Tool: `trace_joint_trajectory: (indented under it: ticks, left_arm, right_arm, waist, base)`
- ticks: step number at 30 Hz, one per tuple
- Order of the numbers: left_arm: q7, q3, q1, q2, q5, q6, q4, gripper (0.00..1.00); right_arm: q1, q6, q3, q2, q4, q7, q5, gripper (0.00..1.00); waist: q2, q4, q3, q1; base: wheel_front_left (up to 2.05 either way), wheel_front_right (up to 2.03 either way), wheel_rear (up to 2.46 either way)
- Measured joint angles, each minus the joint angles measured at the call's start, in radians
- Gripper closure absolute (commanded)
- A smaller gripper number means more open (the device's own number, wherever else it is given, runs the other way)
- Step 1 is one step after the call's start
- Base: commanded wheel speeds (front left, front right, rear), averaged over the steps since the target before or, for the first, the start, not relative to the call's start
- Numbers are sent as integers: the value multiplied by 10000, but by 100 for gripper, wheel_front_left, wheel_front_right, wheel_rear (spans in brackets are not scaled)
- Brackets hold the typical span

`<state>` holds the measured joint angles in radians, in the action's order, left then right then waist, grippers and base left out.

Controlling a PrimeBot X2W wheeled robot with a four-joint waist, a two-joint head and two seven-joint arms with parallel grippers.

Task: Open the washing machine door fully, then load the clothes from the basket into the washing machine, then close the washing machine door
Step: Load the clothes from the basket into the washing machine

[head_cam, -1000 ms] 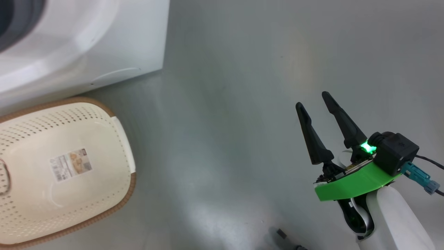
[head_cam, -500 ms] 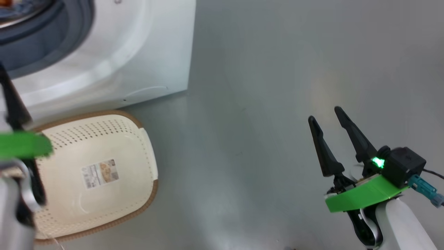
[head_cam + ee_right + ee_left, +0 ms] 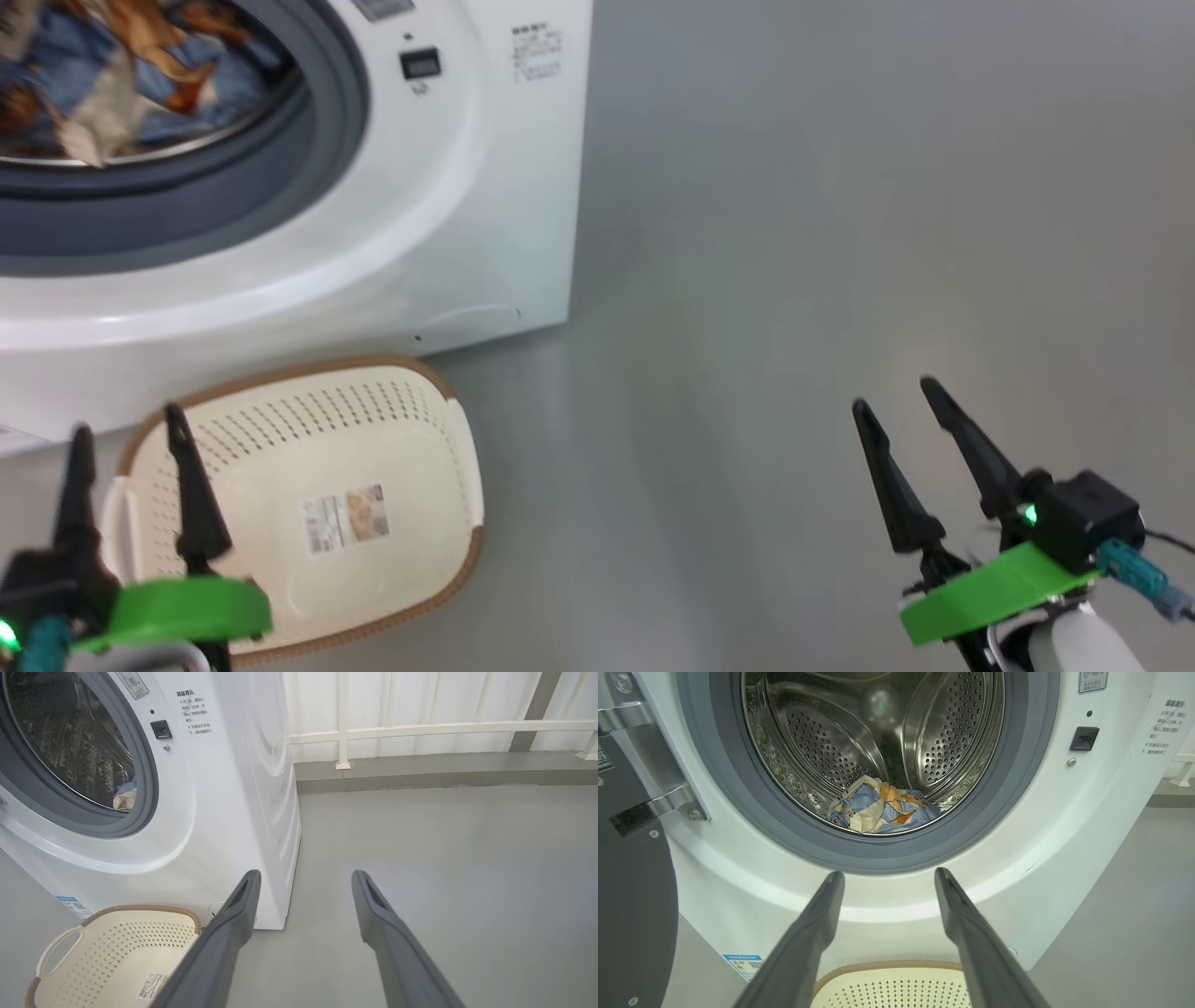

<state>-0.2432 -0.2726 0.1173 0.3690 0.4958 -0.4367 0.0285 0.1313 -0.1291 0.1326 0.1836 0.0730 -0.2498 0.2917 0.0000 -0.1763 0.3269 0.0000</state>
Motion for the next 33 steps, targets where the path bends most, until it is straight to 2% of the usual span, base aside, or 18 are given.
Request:
trace_joint_trajectory:
  ticks: [8,20,33]
  left_arm:
    - [-50,-433,-1229,-244,77,435,-73,0]
    - [-61,-729,-2218,-456,-59,1014,-188,0]
    - [-63,-786,-2411,-560,-211,1697,-313,0]
  right_arm:
    - [-1151,0,-372,-54,58,165,-178,0]
    - [-2218,0,-708,-297,-702,811,-633,0]
    - [-2770,0,-861,-527,-1170,1087,-892,0]
  waist:
    - [0,404,-1160,0]
    - [0,1106,-2673,-1]
    - [0,1694,-3392,0]
  base:
    - [0,0,0]
    - [0,0,0]
    - [0,0,0]
